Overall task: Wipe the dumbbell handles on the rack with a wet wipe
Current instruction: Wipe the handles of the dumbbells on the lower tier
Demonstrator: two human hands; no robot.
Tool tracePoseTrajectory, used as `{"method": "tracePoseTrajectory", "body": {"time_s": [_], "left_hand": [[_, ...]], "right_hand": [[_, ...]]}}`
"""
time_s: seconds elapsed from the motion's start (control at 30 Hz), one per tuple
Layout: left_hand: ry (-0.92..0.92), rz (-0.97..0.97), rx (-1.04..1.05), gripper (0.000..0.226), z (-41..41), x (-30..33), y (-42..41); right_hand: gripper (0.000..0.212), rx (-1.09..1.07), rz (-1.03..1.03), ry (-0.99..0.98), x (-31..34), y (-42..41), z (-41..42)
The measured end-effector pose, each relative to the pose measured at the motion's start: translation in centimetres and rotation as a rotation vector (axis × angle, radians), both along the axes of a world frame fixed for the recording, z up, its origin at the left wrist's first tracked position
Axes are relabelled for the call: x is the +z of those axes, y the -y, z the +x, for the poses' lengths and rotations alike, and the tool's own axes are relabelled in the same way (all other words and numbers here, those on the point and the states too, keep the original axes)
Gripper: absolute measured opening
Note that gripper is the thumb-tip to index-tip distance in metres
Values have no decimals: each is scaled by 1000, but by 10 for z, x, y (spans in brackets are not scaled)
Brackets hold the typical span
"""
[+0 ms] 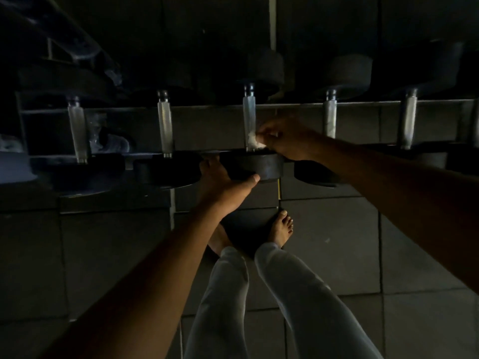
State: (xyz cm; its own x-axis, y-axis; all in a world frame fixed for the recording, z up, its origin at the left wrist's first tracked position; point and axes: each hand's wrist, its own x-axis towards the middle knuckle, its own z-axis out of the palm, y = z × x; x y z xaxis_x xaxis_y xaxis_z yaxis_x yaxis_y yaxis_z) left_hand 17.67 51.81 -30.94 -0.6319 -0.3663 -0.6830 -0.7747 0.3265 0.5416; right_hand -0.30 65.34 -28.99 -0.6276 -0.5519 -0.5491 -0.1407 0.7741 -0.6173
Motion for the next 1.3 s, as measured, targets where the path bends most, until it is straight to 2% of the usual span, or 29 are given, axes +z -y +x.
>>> {"method": "tracePoseTrajectory", "body": {"time_s": [0.07,0.23,0.33,0.47,0.53,0.6,0.7,0.77,0.83,0.93,1.07,1.3], "left_hand": [[-78,-34,-21,98,-2,11,-2],[-207,-27,-94,72,-12,35,-22],[-235,19,-163,61,-24,44,-53],[-223,66,-202,50,-45,45,-98],[-205,59,-196,54,-54,39,-117],[-174,35,-195,67,-62,32,-137],[-41,19,-190,98,-75,24,-168],[10,49,-123,108,-83,19,-183],[40,68,-44,105,-89,12,-194],[110,132,110,111,-89,-2,-206],[72,153,301,104,-84,-14,-220],[-4,148,361,100,-78,-24,-226]], "right_hand": [[22,-178,-31,10,-6,-25,19],[24,-399,-105,-29,13,-74,20],[17,-527,-123,-35,22,-108,24],[27,-624,-133,-74,25,-145,16],[32,-628,-177,-66,18,-161,12],[38,-605,-193,-63,14,-175,7],[40,-586,-166,-52,6,-196,-2],[38,-514,-144,-76,-2,-208,-8],[37,-446,-117,-63,-11,-217,-13],[47,-324,-64,-63,-23,-227,-24],[43,-194,-35,-93,-26,-228,-42],[32,-50,-147,-134,-32,-207,-53]]}}
